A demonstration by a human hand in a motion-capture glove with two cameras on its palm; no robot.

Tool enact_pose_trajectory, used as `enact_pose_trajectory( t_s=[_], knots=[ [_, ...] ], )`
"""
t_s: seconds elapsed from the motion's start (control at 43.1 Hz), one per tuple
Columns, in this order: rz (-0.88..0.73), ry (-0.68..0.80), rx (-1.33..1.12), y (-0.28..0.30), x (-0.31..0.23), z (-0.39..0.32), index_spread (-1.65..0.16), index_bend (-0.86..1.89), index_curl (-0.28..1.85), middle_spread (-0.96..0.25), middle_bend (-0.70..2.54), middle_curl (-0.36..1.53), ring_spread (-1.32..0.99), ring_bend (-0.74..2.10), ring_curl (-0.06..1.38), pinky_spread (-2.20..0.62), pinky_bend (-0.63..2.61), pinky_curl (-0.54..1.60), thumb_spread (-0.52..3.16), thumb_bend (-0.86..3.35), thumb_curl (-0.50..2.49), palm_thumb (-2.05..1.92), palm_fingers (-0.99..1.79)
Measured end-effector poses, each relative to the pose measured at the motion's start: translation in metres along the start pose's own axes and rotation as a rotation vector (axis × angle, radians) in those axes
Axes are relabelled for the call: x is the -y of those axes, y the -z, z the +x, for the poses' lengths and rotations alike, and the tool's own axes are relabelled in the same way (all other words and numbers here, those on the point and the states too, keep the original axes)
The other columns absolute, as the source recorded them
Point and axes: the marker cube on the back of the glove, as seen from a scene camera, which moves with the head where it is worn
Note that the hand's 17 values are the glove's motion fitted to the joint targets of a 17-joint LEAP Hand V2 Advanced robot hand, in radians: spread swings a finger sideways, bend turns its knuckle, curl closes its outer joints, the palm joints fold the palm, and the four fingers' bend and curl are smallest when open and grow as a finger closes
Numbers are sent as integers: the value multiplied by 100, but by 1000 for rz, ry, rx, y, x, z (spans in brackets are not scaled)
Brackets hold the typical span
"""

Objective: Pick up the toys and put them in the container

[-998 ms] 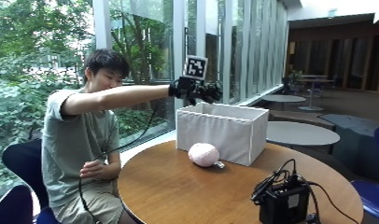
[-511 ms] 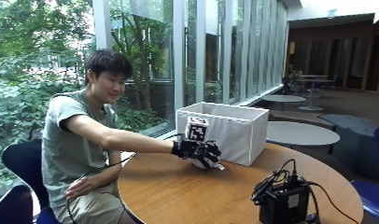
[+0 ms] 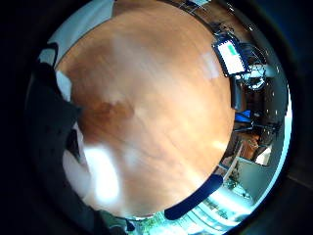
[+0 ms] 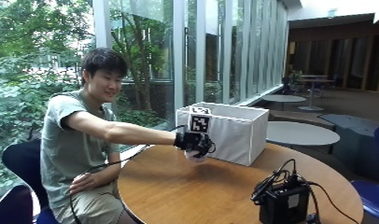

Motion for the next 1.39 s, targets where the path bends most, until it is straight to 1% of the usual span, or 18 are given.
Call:
enact_pose_trajectory(
  t_s=[0.093, 0.186, 0.232, 0.348, 0.441, 0.511, 0.604, 0.72, 0.813, 0.929, 1.022, 1.115, 1.184, 1.231, 1.3, 1.347, 1.37, 1.393],
  knots=[
    [21, -98, -29, 45, -6, 32, -30, 62, 28, -24, 82, 53, -36, 110, 61, -32, 101, 38, 85, 26, 74, 70, 114],
    [38, -98, -210, 82, -18, 36, -34, 72, 33, -26, 92, 59, -39, 115, 65, -33, 103, 40, 72, 24, 78, 68, 109],
    [56, -80, -176, 105, -23, 25, -36, 77, 35, -27, 94, 61, -40, 118, 67, -33, 105, 42, 67, 23, 81, 68, 106],
    [109, 164, -214, 171, -38, 0, -39, 86, 41, -28, 100, 67, -42, 123, 71, -33, 110, 45, 55, 21, 86, 67, 99],
    [161, 60, -162, 215, -33, -41, -40, 92, 47, -29, 104, 71, -44, 127, 74, -33, 113, 48, 46, 21, 90, 67, 94],
    [186, 78, -164, 239, -28, -72, -42, 96, 51, -30, 107, 74, -45, 129, 76, -33, 116, 50, 41, 21, 92, 67, 90],
    [211, 42, -99, 261, -16, -120, -43, 100, 56, -30, 110, 77, -46, 133, 78, -33, 120, 53, 34, 20, 95, 67, 86],
    [191, 161, -183, 261, -2, -164, -44, 105, 63, -31, 114, 81, -46, 136, 80, -33, 125, 55, 27, 19, 99, 66, 81],
    [167, 152, -222, 252, 12, -197, -44, 107, 68, -31, 116, 84, -46, 139, 81, -33, 128, 57, 23, 19, 101, 66, 77],
    [142, 199, -245, 239, 26, -225, -45, 108, 75, -31, 118, 86, -46, 142, 83, -33, 131, 59, 18, 18, 104, 66, 73],
    [126, 140, -168, 230, 41, -261, -45, 108, 80, -31, 120, 88, -46, 144, 84, -33, 134, 61, 15, 17, 106, 65, 70],
    [109, 111, -171, 221, 50, -279, -45, 108, 85, -31, 121, 89, -45, 146, 84, -33, 136, 62, 12, 16, 108, 65, 66],
    [41, 255, -96, 219, 45, -281, -45, 106, 88, -31, 120, 90, -45, 146, 84, -32, 138, 62, 11, 16, 109, 65, 63],
    [-44, 298, 19, 220, 43, -282, -45, 104, 90, -31, 118, 89, -44, 146, 84, -32, 139, 62, 11, 15, 110, 65, 59],
    [-193, 218, 39, 213, 47, -288, -44, 93, 91, -32, 114, 88, -43, 144, 83, -32, 143, 63, 15, 11, 109, 62, 46],
    [-275, 148, -70, 204, 49, -279, -38, 63, 85, -30, 92, 82, -39, 136, 80, -29, 143, 62, 40, 2, 106, 44, -16],
    [-302, 111, -131, 199, 49, -270, -35, 54, 84, -27, 83, 79, -36, 129, 80, -26, 144, 64, 48, -2, 103, 38, -38],
    [-318, 79, -176, 196, 50, -262, -33, 47, 81, -25, 77, 76, -34, 125, 78, -24, 143, 63, 54, -3, 101, 36, -41]
  ],
)
